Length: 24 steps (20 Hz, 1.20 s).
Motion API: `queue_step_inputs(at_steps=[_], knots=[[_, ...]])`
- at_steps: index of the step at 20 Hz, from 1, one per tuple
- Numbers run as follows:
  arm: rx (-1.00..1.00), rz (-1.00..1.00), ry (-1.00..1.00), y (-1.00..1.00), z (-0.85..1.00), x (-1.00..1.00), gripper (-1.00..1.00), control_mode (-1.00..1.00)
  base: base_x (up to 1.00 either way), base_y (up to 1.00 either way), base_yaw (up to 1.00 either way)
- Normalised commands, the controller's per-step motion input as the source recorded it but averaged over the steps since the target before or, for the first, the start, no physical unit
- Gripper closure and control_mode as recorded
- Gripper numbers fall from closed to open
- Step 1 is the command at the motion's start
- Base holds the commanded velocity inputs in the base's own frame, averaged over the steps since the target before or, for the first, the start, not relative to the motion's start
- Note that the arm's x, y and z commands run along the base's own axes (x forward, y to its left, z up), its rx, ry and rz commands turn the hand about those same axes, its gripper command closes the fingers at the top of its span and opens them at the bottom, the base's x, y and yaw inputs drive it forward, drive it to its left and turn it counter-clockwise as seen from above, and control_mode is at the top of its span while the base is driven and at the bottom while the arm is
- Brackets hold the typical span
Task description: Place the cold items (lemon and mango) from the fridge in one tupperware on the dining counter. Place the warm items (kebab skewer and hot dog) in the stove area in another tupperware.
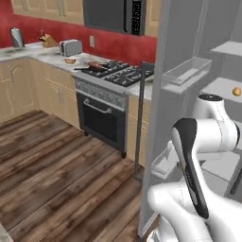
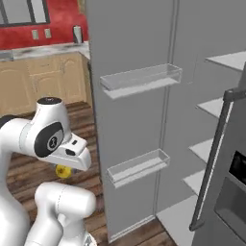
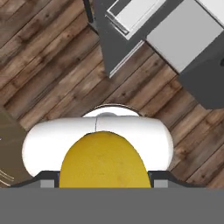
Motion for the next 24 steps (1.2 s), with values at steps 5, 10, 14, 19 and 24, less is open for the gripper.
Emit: queue_step_inputs(at_steps=[5,10,14,19,24], knots=[[0.00,0.00,0.00,0.00,0.00,0.00,1.00,1.00,-0.43,0.44,0.89],[0.00,0.00,0.00,0.00,0.00,0.00,1.00,1.00,0.03,0.28,0.79],[0.00,0.00,0.00,0.00,0.00,0.00,1.00,1.00,0.56,0.01,0.34],[0.00,0.00,0.00,0.00,0.00,0.00,1.00,1.00,0.77,0.22,0.14],[0.00,0.00,0.00,0.00,0.00,0.00,1.00,1.00,1.00,0.04,0.01]])
